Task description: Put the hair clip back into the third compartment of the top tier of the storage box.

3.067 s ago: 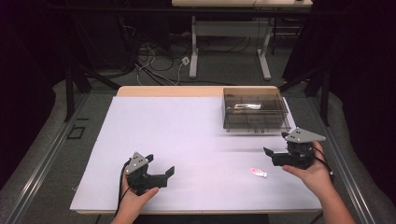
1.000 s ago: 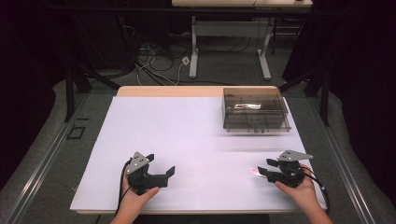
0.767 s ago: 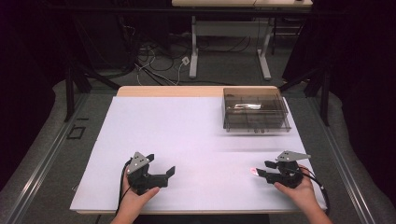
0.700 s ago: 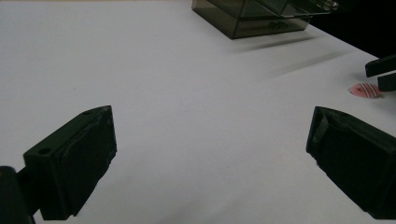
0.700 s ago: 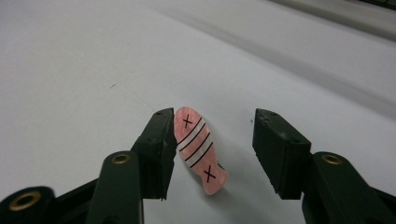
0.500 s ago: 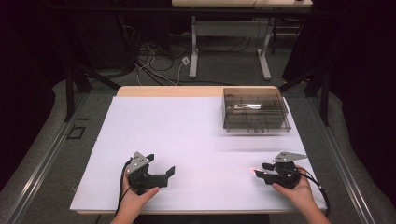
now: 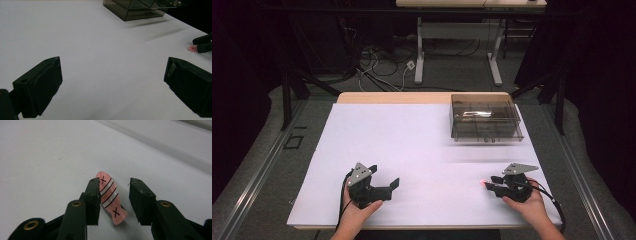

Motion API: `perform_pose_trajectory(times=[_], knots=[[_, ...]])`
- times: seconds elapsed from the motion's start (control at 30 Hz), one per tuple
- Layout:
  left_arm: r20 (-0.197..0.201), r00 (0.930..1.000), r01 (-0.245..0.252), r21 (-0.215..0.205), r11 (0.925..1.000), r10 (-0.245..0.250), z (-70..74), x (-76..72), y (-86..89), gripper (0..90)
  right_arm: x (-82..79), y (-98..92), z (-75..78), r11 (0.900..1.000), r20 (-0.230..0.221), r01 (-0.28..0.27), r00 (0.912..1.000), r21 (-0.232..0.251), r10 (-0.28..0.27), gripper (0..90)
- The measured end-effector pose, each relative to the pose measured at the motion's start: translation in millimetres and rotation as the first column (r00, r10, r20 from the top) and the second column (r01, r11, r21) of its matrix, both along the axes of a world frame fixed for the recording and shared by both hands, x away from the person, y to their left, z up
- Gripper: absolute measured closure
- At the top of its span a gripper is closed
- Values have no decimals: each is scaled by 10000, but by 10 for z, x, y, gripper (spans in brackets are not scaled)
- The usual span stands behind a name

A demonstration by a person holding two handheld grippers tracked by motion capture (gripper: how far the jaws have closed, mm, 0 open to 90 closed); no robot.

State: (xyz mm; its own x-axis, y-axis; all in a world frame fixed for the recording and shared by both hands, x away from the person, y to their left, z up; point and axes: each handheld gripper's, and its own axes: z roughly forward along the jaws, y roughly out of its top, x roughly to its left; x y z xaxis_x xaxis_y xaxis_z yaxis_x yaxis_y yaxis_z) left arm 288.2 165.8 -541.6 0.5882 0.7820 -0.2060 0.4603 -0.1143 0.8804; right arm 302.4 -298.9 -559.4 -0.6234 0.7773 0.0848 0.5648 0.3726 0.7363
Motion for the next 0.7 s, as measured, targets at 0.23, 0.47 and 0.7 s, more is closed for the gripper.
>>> perform_pose_trajectory(times=[0.23,0.47,0.7], knots=[[-18,10000,1,-34,10000,-1,-1,1,-1,18,-27,29,-6,9997,126,-160,9998,-188,163,643],[-16,10000,8,-33,10000,-8,-1,3,-2,17,-36,37,-16,9982,548,-307,9979,-518,336,717],[12,10000,9,-39,10000,-9,1,1,0,17,-54,41,8,9965,445,-404,9981,-730,438,762]])
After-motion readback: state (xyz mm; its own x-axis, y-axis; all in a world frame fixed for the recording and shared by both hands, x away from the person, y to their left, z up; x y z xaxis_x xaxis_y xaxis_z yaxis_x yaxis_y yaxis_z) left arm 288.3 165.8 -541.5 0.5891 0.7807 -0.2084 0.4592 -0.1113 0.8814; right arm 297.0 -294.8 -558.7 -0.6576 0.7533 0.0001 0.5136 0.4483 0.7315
